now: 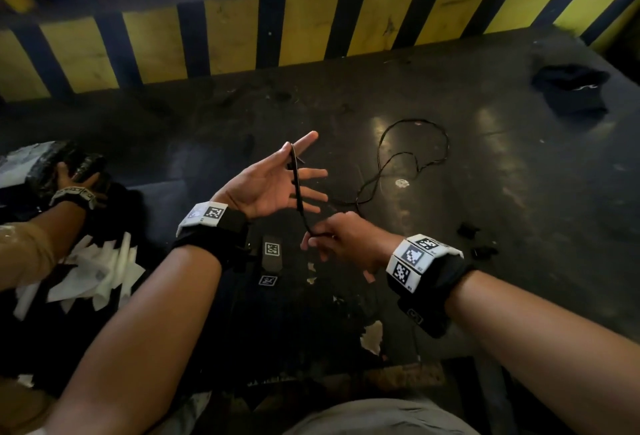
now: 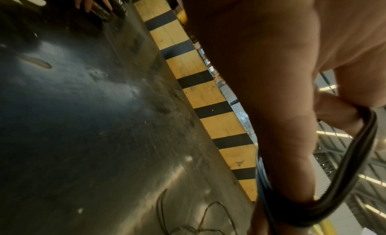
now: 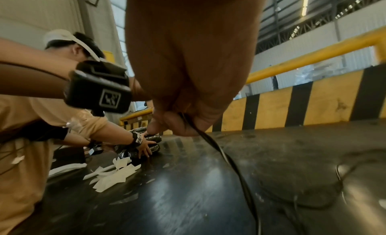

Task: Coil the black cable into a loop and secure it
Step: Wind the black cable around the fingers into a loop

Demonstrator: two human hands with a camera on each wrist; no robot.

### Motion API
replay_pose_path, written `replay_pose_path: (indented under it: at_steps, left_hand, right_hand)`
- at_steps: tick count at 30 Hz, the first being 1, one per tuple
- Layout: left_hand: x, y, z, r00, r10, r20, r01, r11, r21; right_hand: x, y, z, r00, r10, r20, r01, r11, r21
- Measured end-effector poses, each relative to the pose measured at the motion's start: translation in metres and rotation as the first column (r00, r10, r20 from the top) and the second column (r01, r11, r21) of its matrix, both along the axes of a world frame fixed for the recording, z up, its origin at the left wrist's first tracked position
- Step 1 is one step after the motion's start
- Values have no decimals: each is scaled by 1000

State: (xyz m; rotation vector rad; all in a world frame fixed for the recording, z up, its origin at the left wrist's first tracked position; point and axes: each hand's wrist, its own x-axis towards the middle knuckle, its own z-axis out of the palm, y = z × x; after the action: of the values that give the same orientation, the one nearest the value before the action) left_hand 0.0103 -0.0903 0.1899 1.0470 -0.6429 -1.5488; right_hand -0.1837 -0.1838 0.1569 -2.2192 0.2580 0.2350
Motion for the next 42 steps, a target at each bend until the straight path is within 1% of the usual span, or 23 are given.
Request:
replay_pose_path:
  at_steps: [2, 6, 8, 10, 12, 15, 17, 20, 22, 27, 30, 34, 38, 40, 42]
  left_hand:
    - [-1, 0, -7, 999, -17, 41, 15, 998, 56]
    - [-2, 3, -22, 990, -99, 103, 77, 977, 198]
    - [-2, 8, -30, 979, -142, 145, 98, 956, 276]
    - [0, 13, -37, 973, -155, 169, 90, 935, 342]
    - [1, 17, -41, 973, -167, 157, 99, 924, 369]
    - [-7, 18, -34, 975, -188, 119, 135, 925, 354]
    - [-12, 18, -28, 971, -213, 109, 163, 922, 352]
    - [-19, 20, -29, 975, -215, 50, 189, 930, 316]
    - [-25, 20, -28, 976, -216, 9, 205, 939, 277]
    - [-36, 19, -19, 970, -240, -34, 242, 955, 172]
    - [-38, 21, -9, 965, -249, -87, 257, 962, 92]
    - [-36, 22, 7, 959, -260, -116, 256, 965, -52]
    - [-32, 14, 27, 957, -265, -118, 242, 954, -175]
    - [-31, 7, 33, 957, -274, -95, 250, 946, -206]
    - [-29, -1, 35, 956, -281, -84, 256, 940, -227]
  right_hand:
    - [-2, 1, 8, 999, 34, -27, -35, 998, -50]
    - [-1, 0, 33, 991, 134, -25, -136, 950, -280]
    - [5, -13, 51, 992, 124, -11, -121, 935, -334]
    - [13, -33, 73, 996, 83, 24, -67, 919, -389]
    - [20, -51, 95, 997, 52, 50, -28, 921, -388]
    - [27, -68, 120, 998, 55, 13, -48, 938, -343]
    - [32, -76, 129, 999, 49, 10, -43, 942, -333]
    - [37, -88, 133, 997, -20, 69, 41, 947, -319]
    - [40, -92, 129, 992, -67, 110, 98, 945, -311]
    - [49, -89, 113, 971, -118, 208, 176, 941, -288]
    - [49, -95, 99, 957, -154, 246, 217, 943, -252]
    - [41, -98, 62, 949, -221, 225, 247, 964, -97]
    - [22, -77, 16, 935, -308, 177, 292, 950, 107]
    - [16, -59, -1, 949, -283, 139, 252, 945, 208]
    - [13, -40, -14, 960, -258, 109, 222, 938, 265]
